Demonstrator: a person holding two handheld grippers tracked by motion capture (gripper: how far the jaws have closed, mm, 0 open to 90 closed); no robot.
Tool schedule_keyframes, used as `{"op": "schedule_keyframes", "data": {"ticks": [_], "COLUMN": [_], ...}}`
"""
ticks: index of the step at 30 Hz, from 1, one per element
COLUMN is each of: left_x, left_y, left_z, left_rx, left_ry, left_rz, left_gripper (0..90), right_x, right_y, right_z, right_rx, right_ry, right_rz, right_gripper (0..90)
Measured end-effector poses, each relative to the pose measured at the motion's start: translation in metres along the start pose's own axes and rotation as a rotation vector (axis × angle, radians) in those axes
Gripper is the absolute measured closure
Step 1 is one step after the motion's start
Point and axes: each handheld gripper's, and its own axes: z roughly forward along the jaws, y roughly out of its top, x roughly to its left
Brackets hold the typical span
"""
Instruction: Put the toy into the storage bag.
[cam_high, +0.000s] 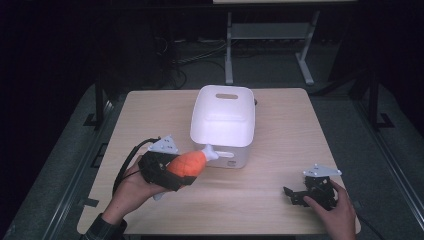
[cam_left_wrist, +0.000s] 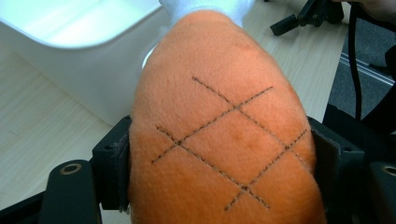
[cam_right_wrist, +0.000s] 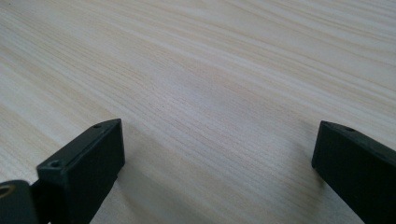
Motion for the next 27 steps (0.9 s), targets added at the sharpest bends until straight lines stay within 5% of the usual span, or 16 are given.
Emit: {"op": "schedule_keyframes", "data": {"ticks": [27], "left_x": [0.031], "left_y": [0.056], "left_z": [-0.004], "left_rx": [-0.057], "left_ry": [0.04], "left_rz": [-0.01], "left_gripper": [23.5], "right_x": [0.0], "right_y": [0.0], "right_z": [0.0], "right_rx": [-0.001], "right_ry": [0.0], "right_rz": [0.001], "right_gripper": [1.9]}}
